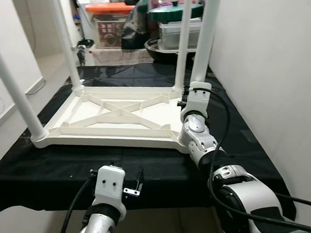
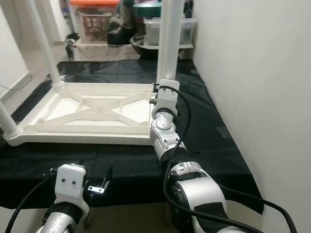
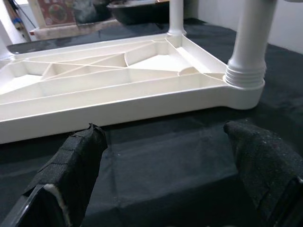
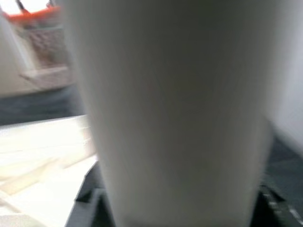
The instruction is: Building children table
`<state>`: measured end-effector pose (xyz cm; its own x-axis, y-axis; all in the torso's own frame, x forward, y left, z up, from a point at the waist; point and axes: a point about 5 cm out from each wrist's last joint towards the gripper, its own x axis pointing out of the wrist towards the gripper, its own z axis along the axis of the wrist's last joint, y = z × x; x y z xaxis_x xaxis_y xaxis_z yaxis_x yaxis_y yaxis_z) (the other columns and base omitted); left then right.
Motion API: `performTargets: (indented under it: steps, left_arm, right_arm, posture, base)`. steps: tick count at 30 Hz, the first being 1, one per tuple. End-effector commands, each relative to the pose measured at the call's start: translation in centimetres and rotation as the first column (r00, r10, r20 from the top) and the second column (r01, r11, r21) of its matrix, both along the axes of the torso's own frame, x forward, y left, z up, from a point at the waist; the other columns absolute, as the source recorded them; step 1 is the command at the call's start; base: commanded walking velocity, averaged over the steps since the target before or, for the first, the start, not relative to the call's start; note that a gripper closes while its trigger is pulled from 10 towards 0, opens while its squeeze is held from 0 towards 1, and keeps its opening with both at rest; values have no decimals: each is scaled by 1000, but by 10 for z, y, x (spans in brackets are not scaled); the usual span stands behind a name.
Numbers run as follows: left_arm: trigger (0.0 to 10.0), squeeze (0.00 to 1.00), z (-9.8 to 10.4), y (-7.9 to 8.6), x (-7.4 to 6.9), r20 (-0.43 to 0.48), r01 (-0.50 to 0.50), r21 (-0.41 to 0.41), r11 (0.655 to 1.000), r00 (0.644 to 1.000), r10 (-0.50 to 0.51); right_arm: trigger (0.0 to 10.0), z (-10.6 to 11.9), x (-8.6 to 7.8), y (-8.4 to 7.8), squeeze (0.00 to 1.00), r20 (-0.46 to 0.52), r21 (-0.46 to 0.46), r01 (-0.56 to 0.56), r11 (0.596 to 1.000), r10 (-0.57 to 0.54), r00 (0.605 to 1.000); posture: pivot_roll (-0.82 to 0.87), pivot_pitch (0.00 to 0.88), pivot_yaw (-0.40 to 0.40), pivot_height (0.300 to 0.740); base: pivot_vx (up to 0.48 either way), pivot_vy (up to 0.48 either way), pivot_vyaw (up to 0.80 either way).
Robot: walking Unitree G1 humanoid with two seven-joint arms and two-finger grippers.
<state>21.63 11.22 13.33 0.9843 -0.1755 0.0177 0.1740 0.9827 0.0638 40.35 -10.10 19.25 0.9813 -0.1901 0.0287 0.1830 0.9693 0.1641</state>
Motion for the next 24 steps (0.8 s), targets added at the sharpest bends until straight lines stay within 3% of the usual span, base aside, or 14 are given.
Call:
performTargets:
  steps: [1, 2, 3, 11, 13, 14, 15, 16, 17, 19, 20, 21, 22, 24]
  left_arm:
    - [10000, 0, -6, 2, 0, -26, -9, 9, 1000, 1000, 9]
    - [10000, 0, -6, 2, 0, -26, -9, 9, 1000, 1000, 10]
    - [10000, 0, -6, 2, 0, -25, -10, 9, 1000, 1000, 10]
    - [10000, 0, -6, 2, 0, -26, -12, 7, 1000, 1000, 12]
    - [10000, 0, -6, 3, 1, -27, -13, 10, 1000, 1000, 13]
    - [10000, 0, -6, 3, 1, -27, -13, 10, 1000, 1000, 13]
    - [10000, 0, -6, 4, 1, -27, -13, 11, 1000, 1000, 13]
    - [10000, 0, -6, 3, 1, -22, -11, 8, 1000, 1000, 11]
    - [10000, 0, -6, 3, 1, -22, -11, 8, 1000, 1000, 11]
    - [10000, 0, -5, 4, 2, -16, -18, 2, 1000, 1000, 18]
    - [10000, 0, -5, 4, 2, -16, -18, 2, 1000, 1000, 18]
    - [10000, 0, -5, 4, 2, -14, -21, 1, 1000, 1000, 21]
    - [10000, 0, -5, 4, 2, -14, -21, 1, 1000, 1000, 21]
    - [10000, 0, -6, 5, 2, -17, -24, 3, 1000, 1000, 24]
  right_arm:
    - [10000, -1, -1, 2, 1000, 29, 30, -60, 998, 59, 998]
    - [10000, 4, 1, 3, 996, 68, 37, -131, 991, 128, 989]
    - [10000, 8, 2, 5, 0, 94, 54, -215, 975, 209, 973]
    - [10000, 20, 4, -2, 0, 170, 0, -447, 895, 440, 882]
    - [10000, 23, 3, -1, 0, 169, 37, -652, 757, 638, 751]
    - [10000, 23, 3, -1, 0, 169, 37, -652, 757, 638, 751]
    - [10000, 22, 0, 1, 0, 156, 45, -746, 664, 733, 662]
    - [10000, 18, -6, 4, 0, 130, 28, -851, 525, 842, 524]
    - [10000, 18, -6, 4, 0, 130, 28, -851, 525, 842, 524]
    - [10000, 11, -20, 6, 0, 72, 23, -976, 217, 973, 218]
    - [10000, 11, -20, 6, 0, 72, 23, -976, 217, 973, 218]
    - [10000, 9, -25, 6, 0, 58, 22, -992, 124, 990, 125]
    - [10000, 9, -25, 6, 0, 58, 22, -992, 124, 990, 125]
    - [10000, 10, -27, 9, 0, 33, 13, -999, 51, 998, 51]
  posture:
    - [-56, 1, -1, 734]
    - [-58, 2, -1, 734]
    - [-58, 2, -1, 734]
    - [-54, 0, 8, 734]
    - [-35, 0, 15, 734]
    - [-35, 0, 15, 734]
    - [-18, 0, 22, 734]
    - [-6, 0, 13, 734]
    - [-6, 0, 13, 734]
    - [-1, 0, 0, 734]
    - [-1, 0, 0, 734]
    - [-1, 0, 0, 734]
    - [-1, 0, 0, 734]
    - [0, 0, -2, 734]
  base:
    - [0, 0, 0]
    - [0, 0, 0]
    - [0, 0, 0]
    - [0, 0, 0]
    - [0, 0, 0]
    - [0, 0, 0]
    - [0, 0, 0]
    - [0, 0, 0]
    - [0, 0, 0]
    - [0, 0, 0]
    - [0, 0, 0]
    - [0, 0, 0]
    - [0, 0, 0]
    - [0, 0, 0]
